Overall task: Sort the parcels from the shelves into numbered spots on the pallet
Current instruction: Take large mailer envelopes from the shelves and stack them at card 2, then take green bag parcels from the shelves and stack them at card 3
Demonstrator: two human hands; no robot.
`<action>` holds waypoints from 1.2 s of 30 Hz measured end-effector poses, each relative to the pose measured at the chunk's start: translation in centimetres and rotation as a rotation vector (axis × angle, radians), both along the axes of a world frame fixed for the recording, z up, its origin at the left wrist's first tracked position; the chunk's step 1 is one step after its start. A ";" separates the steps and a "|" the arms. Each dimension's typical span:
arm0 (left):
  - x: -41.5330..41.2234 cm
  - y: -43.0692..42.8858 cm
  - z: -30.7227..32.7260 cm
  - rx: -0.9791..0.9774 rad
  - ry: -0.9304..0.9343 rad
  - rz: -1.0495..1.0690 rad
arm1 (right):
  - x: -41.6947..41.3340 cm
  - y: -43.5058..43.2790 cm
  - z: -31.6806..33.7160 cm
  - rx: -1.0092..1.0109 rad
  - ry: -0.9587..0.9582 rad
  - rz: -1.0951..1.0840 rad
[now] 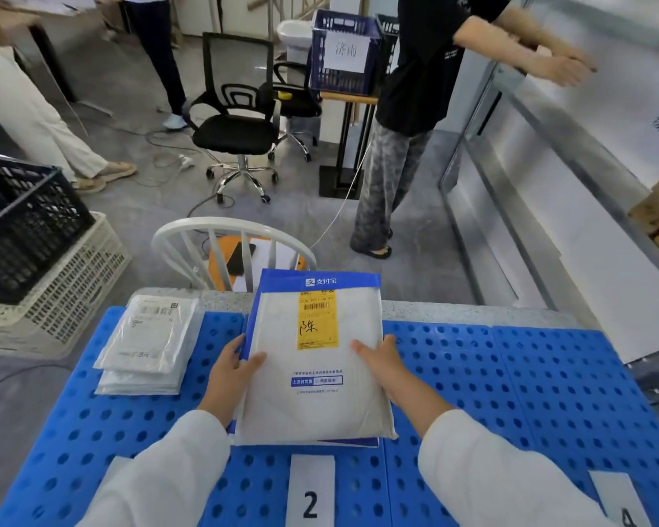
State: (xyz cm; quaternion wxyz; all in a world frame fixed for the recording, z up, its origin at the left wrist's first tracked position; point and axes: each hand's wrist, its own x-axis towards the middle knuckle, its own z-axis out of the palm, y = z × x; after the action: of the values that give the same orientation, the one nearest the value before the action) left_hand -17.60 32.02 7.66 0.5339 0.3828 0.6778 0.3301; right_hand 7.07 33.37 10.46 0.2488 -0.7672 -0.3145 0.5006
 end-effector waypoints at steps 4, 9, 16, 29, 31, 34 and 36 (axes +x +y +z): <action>0.0 0.5 -0.3 -0.030 0.067 -0.043 | -0.5 0.3 -0.2 -0.014 -0.284 0.065; 0.0 1.4 1.3 0.080 0.351 -0.265 | 0.2 -0.4 2.0 0.079 -0.356 0.180; 3.6 3.3 8.5 0.337 0.580 -0.643 | 3.4 -1.5 10.3 0.195 -0.622 0.444; 18.3 0.7 32.0 1.117 0.704 -0.958 | 13.4 -11.6 30.9 0.293 -1.053 0.275; 20.8 -1.6 34.7 1.195 0.704 -1.006 | 15.1 -14.8 33.6 0.321 -1.075 0.212; 24.8 -5.7 37.6 1.280 0.708 -1.085 | 17.5 -20.2 36.4 0.314 -1.142 0.137; 27.6 -8.7 39.2 1.353 0.715 -1.132 | 19.2 -24.3 37.5 0.268 -1.166 0.103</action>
State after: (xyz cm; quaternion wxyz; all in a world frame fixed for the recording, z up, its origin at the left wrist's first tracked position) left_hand 10.01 23.29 46.85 0.0407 0.9605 0.1800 0.2083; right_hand 26.30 9.10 47.98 0.1051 -0.8610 -0.4964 -0.0354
